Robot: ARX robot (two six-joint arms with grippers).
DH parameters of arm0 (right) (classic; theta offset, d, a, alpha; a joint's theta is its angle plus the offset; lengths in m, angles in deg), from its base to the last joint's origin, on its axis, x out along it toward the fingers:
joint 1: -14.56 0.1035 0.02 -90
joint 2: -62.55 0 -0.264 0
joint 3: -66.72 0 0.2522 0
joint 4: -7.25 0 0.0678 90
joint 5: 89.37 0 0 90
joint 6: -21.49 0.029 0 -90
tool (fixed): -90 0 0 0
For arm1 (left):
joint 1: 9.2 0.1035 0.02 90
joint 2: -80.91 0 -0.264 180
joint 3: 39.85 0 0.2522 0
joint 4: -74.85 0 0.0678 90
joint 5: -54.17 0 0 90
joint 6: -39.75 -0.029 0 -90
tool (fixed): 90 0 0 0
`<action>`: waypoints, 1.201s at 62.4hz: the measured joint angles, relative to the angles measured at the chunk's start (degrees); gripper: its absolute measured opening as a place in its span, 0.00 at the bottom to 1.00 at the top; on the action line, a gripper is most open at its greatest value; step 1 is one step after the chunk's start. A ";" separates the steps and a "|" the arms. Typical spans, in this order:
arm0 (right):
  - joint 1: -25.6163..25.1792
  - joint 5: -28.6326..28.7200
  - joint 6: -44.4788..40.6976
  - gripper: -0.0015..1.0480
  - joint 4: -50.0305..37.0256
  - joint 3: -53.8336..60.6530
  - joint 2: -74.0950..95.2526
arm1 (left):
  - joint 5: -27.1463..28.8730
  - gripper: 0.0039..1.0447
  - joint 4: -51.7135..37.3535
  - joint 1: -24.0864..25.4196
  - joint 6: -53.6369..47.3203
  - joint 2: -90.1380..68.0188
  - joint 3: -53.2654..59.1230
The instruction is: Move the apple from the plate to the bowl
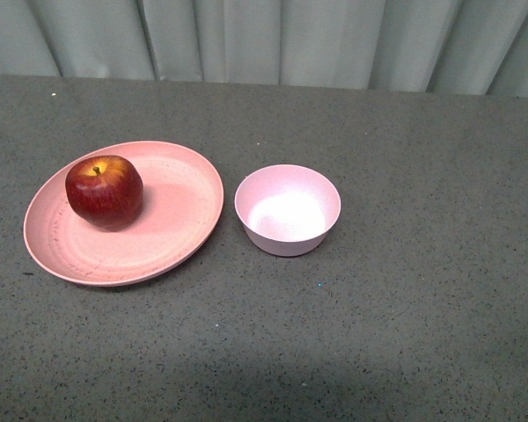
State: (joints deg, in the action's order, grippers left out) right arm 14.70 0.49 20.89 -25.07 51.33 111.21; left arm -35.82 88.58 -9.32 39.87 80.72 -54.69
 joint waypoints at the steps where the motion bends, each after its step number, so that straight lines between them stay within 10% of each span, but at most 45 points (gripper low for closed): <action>1: 0.00 0.02 0.00 0.01 0.33 0.07 -0.44 | 0.00 0.94 0.00 0.00 0.00 0.00 0.00; 75: 0.00 0.07 0.00 0.01 34.71 1.33 -37.51 | 0.00 0.94 0.00 0.00 0.00 0.00 0.00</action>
State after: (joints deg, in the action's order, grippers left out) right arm 14.70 0.56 20.89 9.64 52.66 73.71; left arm -35.82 88.58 -9.32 39.87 80.72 -54.69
